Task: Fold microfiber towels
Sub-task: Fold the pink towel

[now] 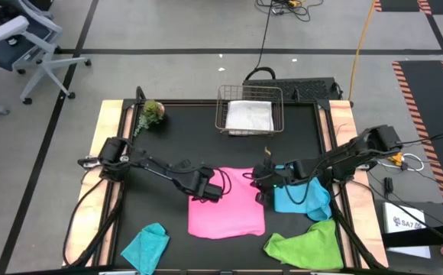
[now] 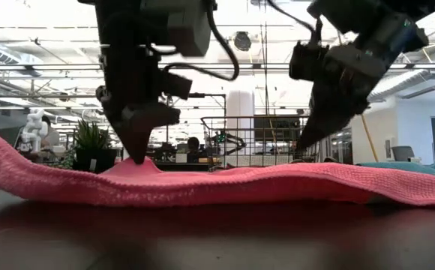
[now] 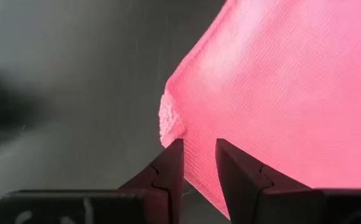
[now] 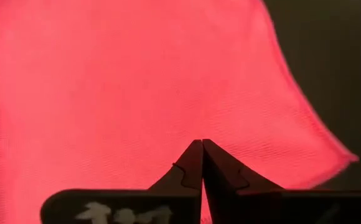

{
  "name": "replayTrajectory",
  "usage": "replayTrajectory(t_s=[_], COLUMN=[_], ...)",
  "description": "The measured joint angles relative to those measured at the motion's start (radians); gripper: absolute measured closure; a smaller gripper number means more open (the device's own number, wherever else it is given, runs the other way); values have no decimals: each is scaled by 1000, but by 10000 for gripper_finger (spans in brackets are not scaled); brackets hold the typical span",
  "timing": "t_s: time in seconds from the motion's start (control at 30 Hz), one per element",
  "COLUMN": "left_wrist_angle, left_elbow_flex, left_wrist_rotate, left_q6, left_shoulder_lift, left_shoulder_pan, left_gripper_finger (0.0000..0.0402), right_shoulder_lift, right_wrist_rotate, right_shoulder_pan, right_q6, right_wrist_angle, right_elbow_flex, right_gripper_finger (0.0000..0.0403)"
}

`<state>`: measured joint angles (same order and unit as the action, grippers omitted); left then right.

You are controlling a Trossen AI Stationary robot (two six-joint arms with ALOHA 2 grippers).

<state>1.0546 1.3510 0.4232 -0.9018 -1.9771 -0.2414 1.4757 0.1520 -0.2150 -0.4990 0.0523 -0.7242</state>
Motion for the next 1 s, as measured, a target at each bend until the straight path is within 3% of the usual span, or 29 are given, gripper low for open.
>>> replayTrajectory(t_s=[0.3, 0.77, 1.0], left_wrist_angle=[2, -11, -11], left_elbow_flex=[0, -8, -8], left_wrist_rotate=[13, -222, -224], left_q6=[8, 58, 58], left_shoulder_lift=[59, 62, 62], left_shoulder_pan=[70, 164, 163], left_gripper_finger=[305, 304, 304], right_shoulder_lift=[-71, -71, -71], right_wrist_rotate=[34, 34, -9], right_shoulder_pan=[32, 112, 191], right_q6=[41, 90, 118], right_wrist_angle=[137, 155, 179], right_elbow_flex=[-1, -1, -1], right_gripper_finger=[358, 274, 258])
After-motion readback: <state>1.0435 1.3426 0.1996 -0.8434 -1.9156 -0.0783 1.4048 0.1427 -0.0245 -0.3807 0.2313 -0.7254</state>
